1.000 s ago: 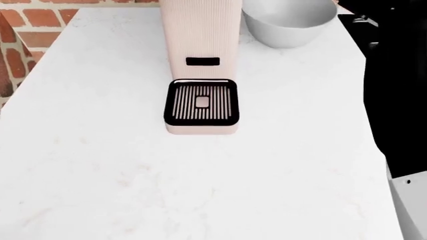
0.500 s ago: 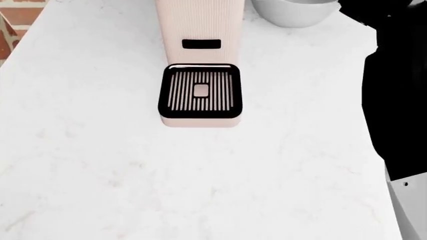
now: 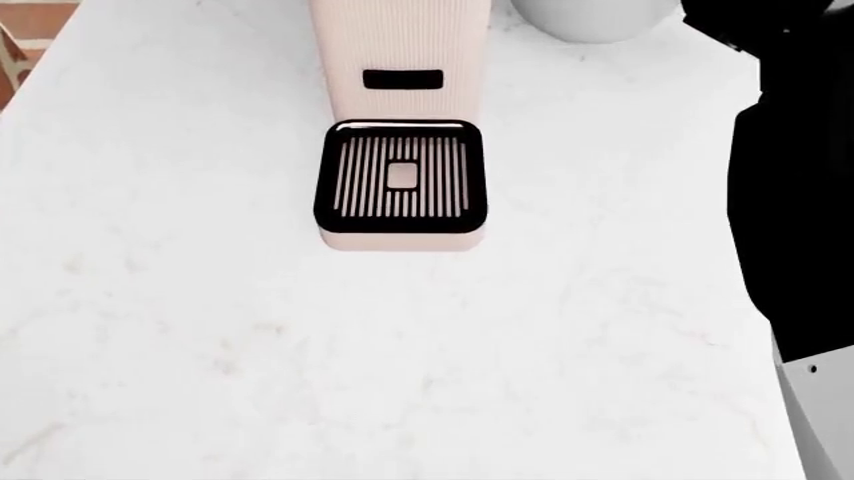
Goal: Place the two vegetables and bowl onto the tray for setting up a vegetable dip station.
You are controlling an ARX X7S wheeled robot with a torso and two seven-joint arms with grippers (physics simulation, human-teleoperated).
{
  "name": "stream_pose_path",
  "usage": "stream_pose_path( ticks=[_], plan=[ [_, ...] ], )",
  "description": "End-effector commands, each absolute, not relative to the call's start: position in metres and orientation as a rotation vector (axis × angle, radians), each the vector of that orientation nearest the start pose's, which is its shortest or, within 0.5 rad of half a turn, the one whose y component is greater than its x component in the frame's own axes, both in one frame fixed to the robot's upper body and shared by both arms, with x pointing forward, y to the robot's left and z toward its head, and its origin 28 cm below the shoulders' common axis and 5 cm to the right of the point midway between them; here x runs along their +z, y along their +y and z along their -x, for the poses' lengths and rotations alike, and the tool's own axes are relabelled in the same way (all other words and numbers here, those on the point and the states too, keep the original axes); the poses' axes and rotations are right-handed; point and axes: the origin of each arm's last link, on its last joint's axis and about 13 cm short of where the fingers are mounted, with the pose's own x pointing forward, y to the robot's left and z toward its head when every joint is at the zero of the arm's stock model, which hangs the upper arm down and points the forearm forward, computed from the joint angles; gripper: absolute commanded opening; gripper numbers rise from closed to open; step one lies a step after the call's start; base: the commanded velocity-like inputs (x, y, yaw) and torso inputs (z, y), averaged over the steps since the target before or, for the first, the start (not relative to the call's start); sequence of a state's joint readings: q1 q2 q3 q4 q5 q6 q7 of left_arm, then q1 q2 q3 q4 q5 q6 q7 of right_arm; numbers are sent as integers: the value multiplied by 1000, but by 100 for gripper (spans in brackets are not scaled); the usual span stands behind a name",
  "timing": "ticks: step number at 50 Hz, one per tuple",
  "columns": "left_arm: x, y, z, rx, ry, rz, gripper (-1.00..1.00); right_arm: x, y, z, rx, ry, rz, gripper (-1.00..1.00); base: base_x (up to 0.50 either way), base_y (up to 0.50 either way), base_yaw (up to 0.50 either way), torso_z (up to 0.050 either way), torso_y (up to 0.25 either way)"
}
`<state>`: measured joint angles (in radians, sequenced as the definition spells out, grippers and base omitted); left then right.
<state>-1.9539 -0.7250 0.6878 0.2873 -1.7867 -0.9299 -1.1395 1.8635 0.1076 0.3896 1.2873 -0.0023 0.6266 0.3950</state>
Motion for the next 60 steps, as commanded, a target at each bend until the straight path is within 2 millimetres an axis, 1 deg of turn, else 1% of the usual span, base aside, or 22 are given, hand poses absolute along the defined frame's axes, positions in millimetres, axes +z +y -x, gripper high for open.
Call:
stream_pose_path(
  ticks=[1, 7, 19, 20, 31, 40, 45, 47, 48, 50, 53, 54, 60],
  plan=[
    [438, 211, -199, -58, -349, -141, 100, 372, -129, -416, -311, 174, -426, 100, 0, 0, 0, 0, 0],
    [438, 211, -199, -55, -351, -143, 100, 371, -128, -416, -308, 184, -424, 100, 0, 0, 0, 0, -5],
    [438, 211, -200, -57, -350, -143, 100, 370, -122, -415, -216, 223, -496, 100, 1, 0, 0, 0, -6],
    [438, 211, -200, -57, -350, -142, 100, 369, -122, -414, -207, 235, -508, -100, 0, 0, 0, 0, 0],
    [438, 211, -199, -57, -352, -142, 100, 374, -122, -413, -194, 231, -515, -100, 1, 0, 0, 0, -5],
    [438, 211, -199, -56, -352, -142, 100, 389, -122, -409, -177, 189, -517, -100, 1, 0, 0, 0, -5],
    [438, 211, -200, -55, -352, -142, 100, 403, -124, -407, -217, 130, -504, -100, 3, 0, 0, 0, -2],
    [438, 211, -200, -56, -352, -141, 100, 410, -125, -405, -245, 101, -489, -100, 6, 0, 0, 0, -5],
    [438, 211, -200, -54, -352, -144, 100, 417, -125, -403, -256, 84, -493, -100, 0, 0, 0, 0, 0],
    [438, 211, -199, -56, -353, -142, 100, 426, -126, -400, -269, 65, -491, -100, 0, 0, 0, 0, -6],
    [437, 211, -200, -55, -352, -144, 100, 433, -128, -398, -296, 36, -480, -100, 0, 0, 0, 0, -3],
    [437, 211, -200, -56, -352, -143, 100, 439, -130, -395, -316, 15, -452, -100, 0, 0, 0, 0, 0],
    [437, 211, -200, -55, -352, -142, 100, 453, -139, -389, -378, -33, -436, -100, 0, 0, 0, 0, -4]
  ],
)
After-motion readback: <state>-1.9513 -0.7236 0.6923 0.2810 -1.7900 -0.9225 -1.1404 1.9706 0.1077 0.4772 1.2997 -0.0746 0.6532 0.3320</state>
